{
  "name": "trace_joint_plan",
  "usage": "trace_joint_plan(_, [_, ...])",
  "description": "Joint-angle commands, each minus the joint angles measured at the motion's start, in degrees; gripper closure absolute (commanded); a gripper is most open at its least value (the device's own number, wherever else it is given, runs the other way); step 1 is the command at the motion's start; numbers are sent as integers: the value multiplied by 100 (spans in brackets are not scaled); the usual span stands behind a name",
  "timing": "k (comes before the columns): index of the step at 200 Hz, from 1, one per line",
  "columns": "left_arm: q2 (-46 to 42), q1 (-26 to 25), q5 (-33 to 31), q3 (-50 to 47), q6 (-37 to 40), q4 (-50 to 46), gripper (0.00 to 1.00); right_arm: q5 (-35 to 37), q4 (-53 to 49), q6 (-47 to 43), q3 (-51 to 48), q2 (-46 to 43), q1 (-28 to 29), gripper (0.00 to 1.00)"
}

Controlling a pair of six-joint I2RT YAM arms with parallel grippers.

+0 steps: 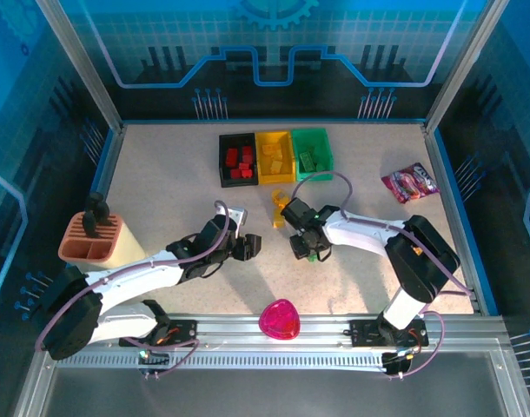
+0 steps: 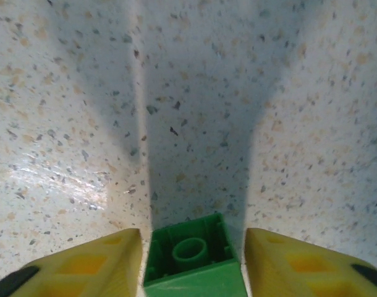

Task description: Sort the legos into containers by color

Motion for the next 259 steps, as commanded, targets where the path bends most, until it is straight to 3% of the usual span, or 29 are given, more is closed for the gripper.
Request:
trace_joint_plan(1, [25, -59, 18, 81, -8, 68, 34, 77, -71, 175, -89, 97, 139, 58])
trace_joint_plan(57, [57, -71, 9, 101, 18, 57, 34, 372, -194, 0, 346, 150, 64, 67])
trace_joint_plan(112, [-54, -72, -68, 88, 41, -81, 34, 222, -261, -702, 1542, 276, -1025, 68])
trace_joint_plan(176, [-260, -78, -198, 79, 80, -275, 34, -147, -618, -1162, 4143, 1621, -2352, 66])
trace_joint_plan(225, [-696, -77, -374, 8, 67, -570, 34, -24, -1381, -1345, 6591, 3159, -2701, 65])
trace_joint_plan(241, [-817, -77, -419, 13, 71, -677, 34, 59, -1631, -1370, 7224, 3614, -2751, 54])
trace_joint_plan(252, [-878, -77, -446, 22, 68, -717, 34, 142, -1968, -1340, 7684, 3857, -2742, 26])
trace_joint_plan(259, [-893, -84, -456, 31, 71, -752, 34, 213, -2149, -1311, 7817, 3971, -2709, 18])
